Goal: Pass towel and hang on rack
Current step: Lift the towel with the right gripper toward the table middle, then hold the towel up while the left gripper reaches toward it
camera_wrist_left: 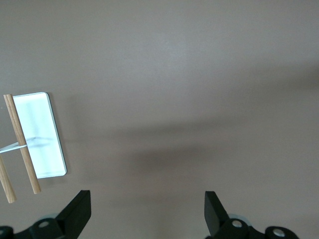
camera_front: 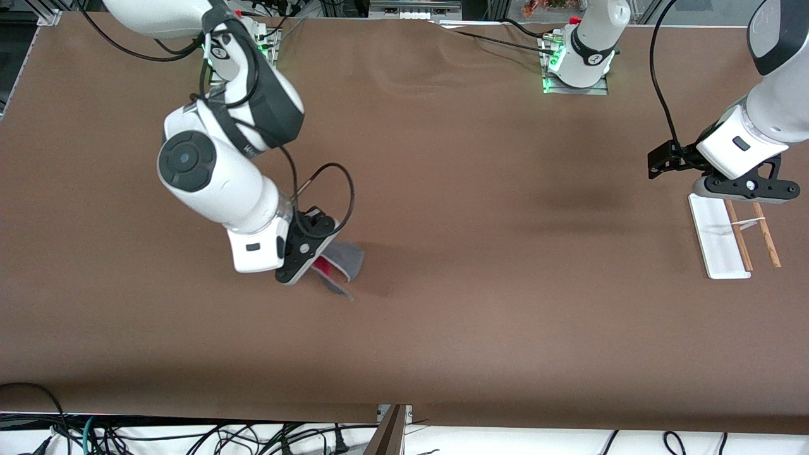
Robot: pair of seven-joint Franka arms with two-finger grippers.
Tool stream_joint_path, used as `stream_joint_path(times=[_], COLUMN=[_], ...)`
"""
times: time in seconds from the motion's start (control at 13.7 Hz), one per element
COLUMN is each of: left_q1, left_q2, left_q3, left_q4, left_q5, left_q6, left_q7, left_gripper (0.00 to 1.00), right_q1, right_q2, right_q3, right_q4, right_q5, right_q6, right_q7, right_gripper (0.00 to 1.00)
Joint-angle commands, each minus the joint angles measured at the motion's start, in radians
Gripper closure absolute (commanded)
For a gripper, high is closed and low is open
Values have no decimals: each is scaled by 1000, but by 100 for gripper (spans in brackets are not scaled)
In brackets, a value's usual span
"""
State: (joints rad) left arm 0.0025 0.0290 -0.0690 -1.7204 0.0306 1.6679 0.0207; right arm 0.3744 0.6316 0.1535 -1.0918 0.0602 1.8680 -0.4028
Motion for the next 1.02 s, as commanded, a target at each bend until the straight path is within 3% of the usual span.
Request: stream_joint_path(times=[0.0,0.36,0.73,0.95], left_q1=[8,8,1,11], left_q2=[3,17,75,133], left_q3=[-5,-5,-9,-6], left_q4=[13,18,45,54], left_q5=[-18,-104,-267,-401], left_q6=[-10,-8,-11,-8], left_q7=[18,19,31,195], left_gripper=[0,0,0,0], right_q1=[3,11,84,124], right_q2=[-7,-7,-6,-6], right_q3=[59,165,167,170], right_q4=[30,38,38,38], right_q5=[4,4,-2,1], right_q6=[11,109,157,160], right_q7=[48,77,124,127], right_gripper=[100,100,100,100])
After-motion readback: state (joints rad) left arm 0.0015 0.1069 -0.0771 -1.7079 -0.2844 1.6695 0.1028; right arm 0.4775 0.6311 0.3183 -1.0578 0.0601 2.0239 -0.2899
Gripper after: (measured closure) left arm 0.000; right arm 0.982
